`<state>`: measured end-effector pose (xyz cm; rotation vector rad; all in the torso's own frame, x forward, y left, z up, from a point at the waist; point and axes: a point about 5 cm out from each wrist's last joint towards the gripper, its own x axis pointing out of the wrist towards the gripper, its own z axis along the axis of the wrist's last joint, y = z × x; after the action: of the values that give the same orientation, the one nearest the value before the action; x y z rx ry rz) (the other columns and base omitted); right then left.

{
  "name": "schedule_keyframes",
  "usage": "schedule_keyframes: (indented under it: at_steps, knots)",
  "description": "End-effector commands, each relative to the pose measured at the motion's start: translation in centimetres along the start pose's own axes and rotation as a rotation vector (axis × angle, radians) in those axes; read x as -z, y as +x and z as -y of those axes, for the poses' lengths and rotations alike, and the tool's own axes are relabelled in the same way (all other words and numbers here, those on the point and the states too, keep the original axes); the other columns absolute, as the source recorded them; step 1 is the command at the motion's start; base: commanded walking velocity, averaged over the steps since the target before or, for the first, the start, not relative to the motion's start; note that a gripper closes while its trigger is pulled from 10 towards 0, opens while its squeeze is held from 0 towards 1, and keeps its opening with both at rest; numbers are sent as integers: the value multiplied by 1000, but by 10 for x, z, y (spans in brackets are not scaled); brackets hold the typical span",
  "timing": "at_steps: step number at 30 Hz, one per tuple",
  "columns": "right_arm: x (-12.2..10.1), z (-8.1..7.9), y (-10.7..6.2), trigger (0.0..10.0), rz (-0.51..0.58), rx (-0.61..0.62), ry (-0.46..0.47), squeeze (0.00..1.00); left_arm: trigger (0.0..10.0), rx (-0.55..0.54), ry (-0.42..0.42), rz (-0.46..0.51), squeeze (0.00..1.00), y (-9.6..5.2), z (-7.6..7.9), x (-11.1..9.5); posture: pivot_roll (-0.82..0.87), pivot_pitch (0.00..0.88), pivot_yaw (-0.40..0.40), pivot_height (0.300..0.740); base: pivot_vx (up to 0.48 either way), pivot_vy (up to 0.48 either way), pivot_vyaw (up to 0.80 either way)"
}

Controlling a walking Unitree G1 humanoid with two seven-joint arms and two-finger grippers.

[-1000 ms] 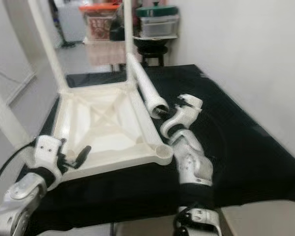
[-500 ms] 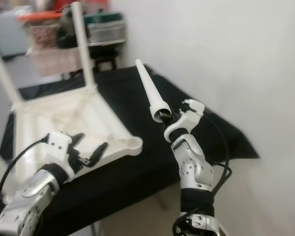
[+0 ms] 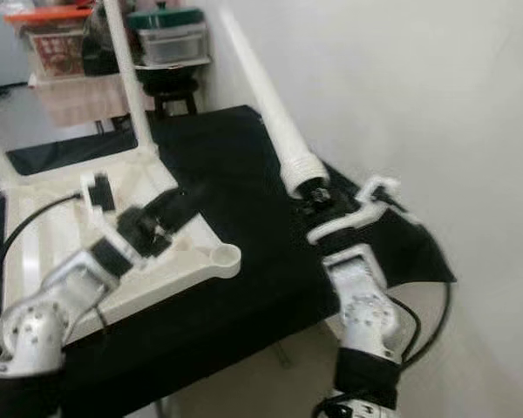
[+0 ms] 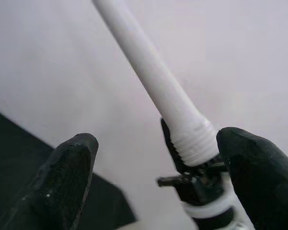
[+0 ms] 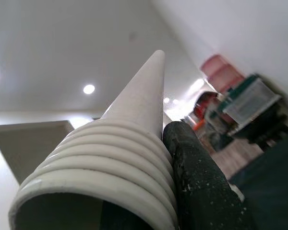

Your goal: Building children table

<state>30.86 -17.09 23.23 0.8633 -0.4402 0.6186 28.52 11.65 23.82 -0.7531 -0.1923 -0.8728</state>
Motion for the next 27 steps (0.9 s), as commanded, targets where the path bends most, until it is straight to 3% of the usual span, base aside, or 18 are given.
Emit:
schedule_keyframes:
  at_steps: [1, 2, 3, 6, 11, 12, 13, 14, 15, 18, 27]
  knots:
    - [1, -4, -2, 10000, -3, -36, 15, 0, 10000, 18, -58, 1, 0, -1, -2, 1, -67, 0, 12, 740, 0, 0, 0]
    - [1, -8, -6, 10000, -13, -82, 19, 0, 10000, 98, -110, 27, 616, 2, 2, -6, -70, 0, 14, 740, 0, 0, 0]
    - [0, -12, -10, 10000, -18, -134, 31, 0, 10000, 171, -174, 70, 1000, 4, 5, -14, -73, 0, 16, 740, 0, 0, 0]
    - [3, -26, -21, 10000, -66, -268, 44, 0, 10000, 218, -291, 181, 1000, 10, 0, -32, -81, 0, 21, 740, 0, 0, 0]
    - [11, -32, -28, 10000, -137, -331, 38, 0, 10000, 188, -341, 226, 1000, 14, -9, -38, -86, 0, 21, 740, 0, 0, 0]
    - [17, -38, -33, 10000, -183, -378, 36, 0, 10000, 205, -404, 245, 1000, 16, -12, -41, -89, 0, 22, 740, 0, 0, 0]
    - [17, -38, -33, 10000, -183, -378, 36, 0, 10000, 205, -404, 245, 1000, 16, -12, -41, -89, 0, 22, 740, 0, 0, 0]
    - [18, -43, -36, 10000, -189, -419, 55, 0, 10000, 223, -447, 262, 224, 17, -12, -44, -90, 0, 22, 740, 0, 0, 0]
    - [17, -46, -37, 10000, -190, -446, 70, 0, 10000, 236, -476, 274, 0, 17, -12, -45, -90, 0, 22, 740, 0, 0, 0]
    - [23, -53, -43, 10000, -261, -507, 62, 0, 10000, 271, -516, 289, 0, 16, -12, -49, -97, 0, 23, 740, 0, 0, 0]
    - [32, -54, -47, 10000, -358, -541, 26, 0, 10000, 359, -577, 291, 0, 12, -8, -54, -100, 0, 19, 740, 0, 0, 0]
